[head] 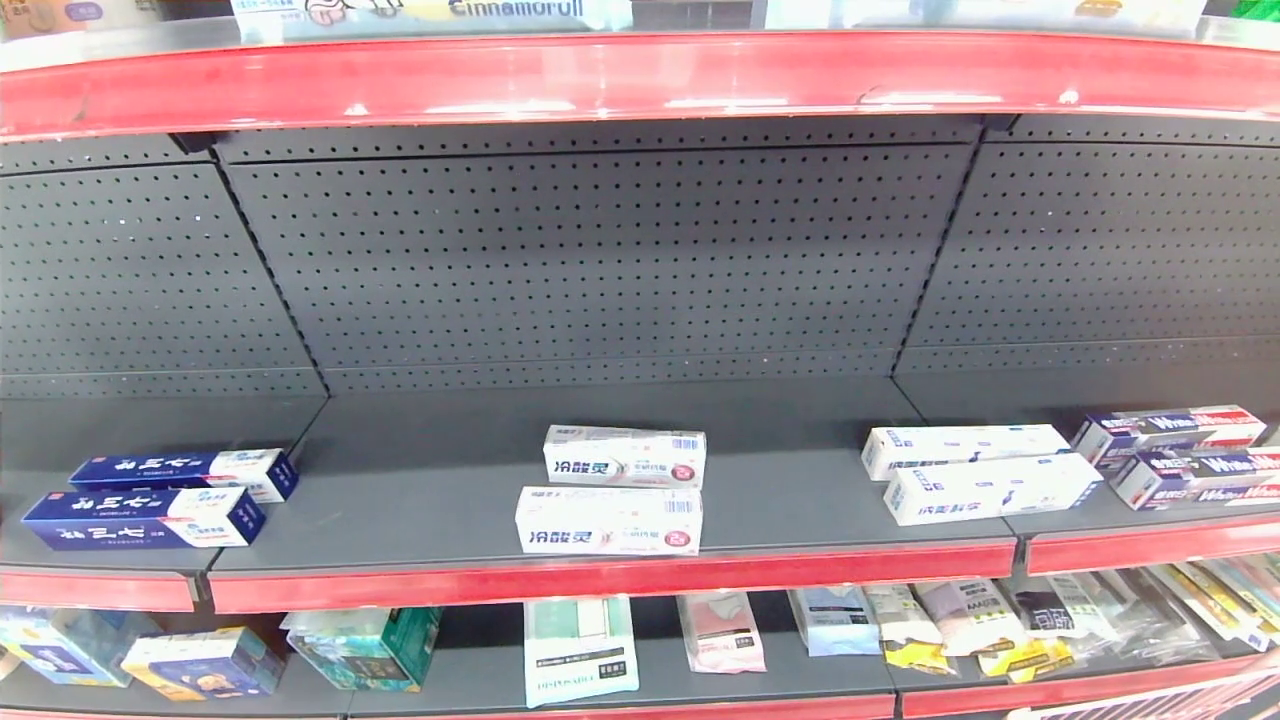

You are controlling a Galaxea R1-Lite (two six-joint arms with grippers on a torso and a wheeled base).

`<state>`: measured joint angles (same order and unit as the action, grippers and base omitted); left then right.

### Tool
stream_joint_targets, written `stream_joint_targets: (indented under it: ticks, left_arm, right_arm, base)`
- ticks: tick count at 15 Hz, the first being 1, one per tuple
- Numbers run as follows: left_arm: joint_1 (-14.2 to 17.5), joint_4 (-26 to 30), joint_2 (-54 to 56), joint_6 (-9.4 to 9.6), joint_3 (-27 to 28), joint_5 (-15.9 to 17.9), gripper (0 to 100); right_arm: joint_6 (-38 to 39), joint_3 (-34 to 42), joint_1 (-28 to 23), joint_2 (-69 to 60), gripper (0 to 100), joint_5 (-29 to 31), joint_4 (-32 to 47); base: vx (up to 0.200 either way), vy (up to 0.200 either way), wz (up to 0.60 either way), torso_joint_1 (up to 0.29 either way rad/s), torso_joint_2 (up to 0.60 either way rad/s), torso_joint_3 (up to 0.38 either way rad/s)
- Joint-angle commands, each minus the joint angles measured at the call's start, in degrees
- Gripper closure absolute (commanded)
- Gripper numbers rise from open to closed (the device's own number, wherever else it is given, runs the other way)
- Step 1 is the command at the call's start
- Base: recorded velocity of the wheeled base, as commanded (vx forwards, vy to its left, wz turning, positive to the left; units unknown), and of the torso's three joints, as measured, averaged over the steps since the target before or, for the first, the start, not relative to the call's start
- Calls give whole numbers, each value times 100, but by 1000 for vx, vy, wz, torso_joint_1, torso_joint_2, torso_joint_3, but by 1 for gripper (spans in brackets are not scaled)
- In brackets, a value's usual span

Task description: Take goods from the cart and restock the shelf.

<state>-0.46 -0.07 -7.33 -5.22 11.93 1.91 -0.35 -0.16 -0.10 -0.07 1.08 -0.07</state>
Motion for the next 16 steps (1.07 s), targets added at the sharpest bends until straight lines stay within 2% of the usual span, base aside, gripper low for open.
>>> stream_joint_targets:
  ticks: [1,2,3,4,6,8,10,13,16]
  left_arm:
    - [-6,-19,-2765,-436,1751,-130,0]
    - [46,-1,-3425,-146,1628,-306,0]
    - [55,-63,-4189,-76,1637,-385,0]
    - [55,-116,-4717,-76,1725,-402,0]
    - [-86,-819,-6457,-76,1988,-446,0]
    - [-446,-1250,-7274,-67,2058,-815,0]
    - [-648,-1188,-7529,-67,2102,-903,0]
    - [-701,-1197,-8136,-76,2146,-895,0]
    - [-1017,-1223,-8724,-120,2428,-859,0]
  right_arm:
    - [0,-2,1,7,0,-3,-1]
    - [0,-2,1,7,0,-3,-1]
    - [-9,-2,1,7,0,-3,-1]
    - [0,-2,1,7,0,6,-1]
    - [0,-2,1,7,0,-3,-1]
    - [0,-2,1,7,0,6,-1]
    - [-9,-2,1,7,0,-3,-1]
    - [0,-2,1,7,0,-3,-1]
    - [-9,-2,1,7,0,-3,-1]
  base:
    - [0,0,0,0,0,0]
    - [0,0,0,0,0,0]
    - [0,0,0,0,0,0]
    - [0,0,0,0,0,0]
    - [0,0,0,0,0,0]
    - [0,0,0,0,0,0]
    - [0,0,0,0,0,0]
    - [0,0,0,0,0,0]
    - [0,0,0,0,0,0]
